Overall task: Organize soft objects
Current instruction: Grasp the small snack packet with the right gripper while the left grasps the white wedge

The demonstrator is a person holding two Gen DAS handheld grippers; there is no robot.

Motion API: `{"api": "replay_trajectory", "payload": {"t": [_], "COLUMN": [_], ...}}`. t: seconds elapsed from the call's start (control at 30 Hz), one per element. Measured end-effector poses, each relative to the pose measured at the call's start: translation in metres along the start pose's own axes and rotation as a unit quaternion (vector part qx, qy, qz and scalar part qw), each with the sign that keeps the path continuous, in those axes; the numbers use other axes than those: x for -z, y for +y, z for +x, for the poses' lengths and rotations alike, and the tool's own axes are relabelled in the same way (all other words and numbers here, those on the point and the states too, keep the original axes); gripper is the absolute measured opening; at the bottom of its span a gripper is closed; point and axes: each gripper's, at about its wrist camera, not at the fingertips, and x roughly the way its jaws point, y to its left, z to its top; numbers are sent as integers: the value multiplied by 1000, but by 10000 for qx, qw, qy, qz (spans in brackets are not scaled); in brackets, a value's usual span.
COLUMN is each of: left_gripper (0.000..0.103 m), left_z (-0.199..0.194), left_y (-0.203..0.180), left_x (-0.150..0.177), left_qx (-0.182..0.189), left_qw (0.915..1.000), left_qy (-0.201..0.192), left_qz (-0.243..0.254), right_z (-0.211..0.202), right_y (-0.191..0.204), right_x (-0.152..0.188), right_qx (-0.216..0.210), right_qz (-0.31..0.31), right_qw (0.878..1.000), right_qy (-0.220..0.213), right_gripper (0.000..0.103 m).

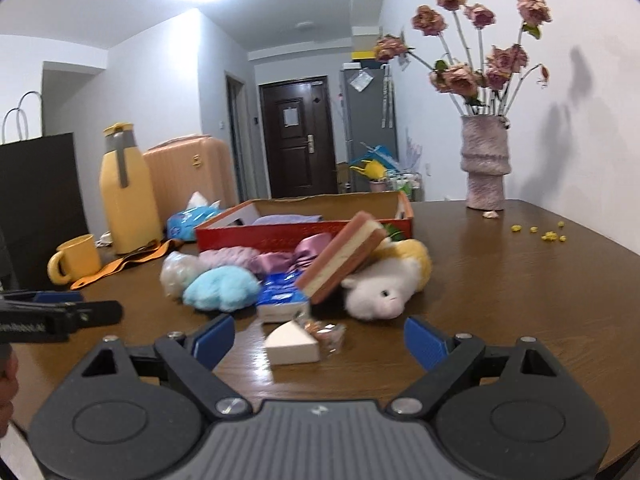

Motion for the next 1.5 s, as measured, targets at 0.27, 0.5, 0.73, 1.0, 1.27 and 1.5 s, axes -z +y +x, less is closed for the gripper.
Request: {"api": "replay_trajectory", "payload": {"t": [0.27,0.5,0.73,1.0,1.27,1.5], "left_gripper": [87,71,28,25,26,26], "left_z": [31,86,119,85,72,53], "left_y": [-24,-80,-90,-34,-23,-36], "left_x": [1,-4,-7,-9,-16,-13], "left_qx": [506,1142,1533,593,82,319], "left_qw": [9984,9902,9819,9918,9951,9957], "left_qy": [214,500,1038,1134,985,862], "left_qz": [165,627,397,35,3,149], "right_z": [28,34,44,99,118,78], "right_y": [-2,-42,-58,-17,5,11], "right_x": [-7,-15,-13,-16,-8,6], "right_qx": [95,515,294,-470,-534,-646], "right_qz": [-26,312,233,-448,-779,-760], "right_qw": [9995,9975,9980,9937,9876,9883], "right_qy": [294,381,508,912,1257,1154], "right_gripper": [69,64,64,60,22,17]}}
